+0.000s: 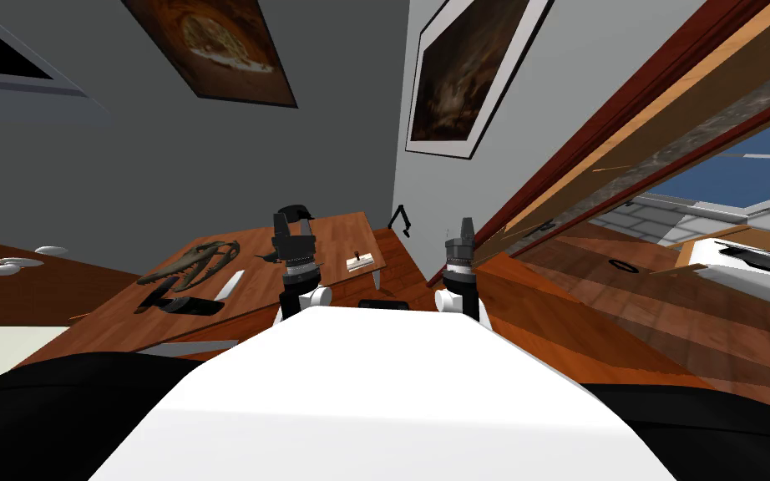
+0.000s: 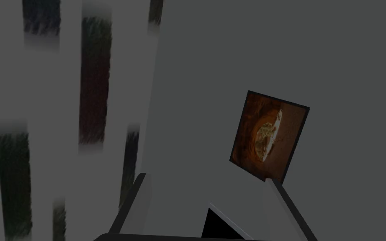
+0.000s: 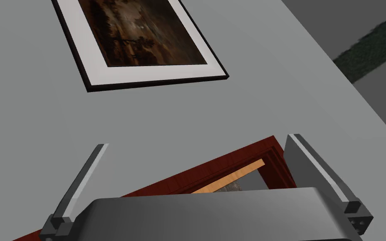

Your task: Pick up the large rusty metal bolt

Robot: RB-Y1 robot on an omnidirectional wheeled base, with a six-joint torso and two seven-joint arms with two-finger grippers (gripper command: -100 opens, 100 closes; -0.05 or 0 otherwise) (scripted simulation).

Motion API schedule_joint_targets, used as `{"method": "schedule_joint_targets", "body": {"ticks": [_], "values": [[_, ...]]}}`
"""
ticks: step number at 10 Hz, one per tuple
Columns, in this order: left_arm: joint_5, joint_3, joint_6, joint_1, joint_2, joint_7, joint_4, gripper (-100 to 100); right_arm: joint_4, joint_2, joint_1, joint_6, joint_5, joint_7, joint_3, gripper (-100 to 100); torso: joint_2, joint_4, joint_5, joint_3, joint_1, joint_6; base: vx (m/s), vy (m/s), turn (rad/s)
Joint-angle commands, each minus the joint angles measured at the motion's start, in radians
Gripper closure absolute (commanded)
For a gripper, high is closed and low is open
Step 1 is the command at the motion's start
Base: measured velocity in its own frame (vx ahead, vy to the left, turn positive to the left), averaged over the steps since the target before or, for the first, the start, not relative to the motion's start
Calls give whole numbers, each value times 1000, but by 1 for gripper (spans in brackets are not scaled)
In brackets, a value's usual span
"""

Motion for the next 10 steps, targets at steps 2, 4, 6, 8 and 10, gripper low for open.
{"method": "schedule_joint_targets", "body": {"ticks": [2,4,6,8,10], "values": [[-17,3,2,-14,65,-23,39,-100,0,0,0,0,0,0,0,0,0,0,0,0,0,0,-1,4,-35],[-35,5,3,-27,96,-47,80,-100,0,0,0,0,0,0,0,0,0,0,0,0,1,0,1,7,-47],[-57,8,5,-45,119,-78,130,-100,0,0,0,0,0,0,0,0,0,0,0,0,1,0,-1,8,-44],[-83,12,7,-65,135,-114,187,-100,0,0,0,0,0,0,0,0,0,0,0,0,1,0,0,10,-67],[-113,17,9,-88,145,-154,251,-100,0,0,0,0,0,0,0,0,0,0,0,0,1,0,-1,12,-70]]}}
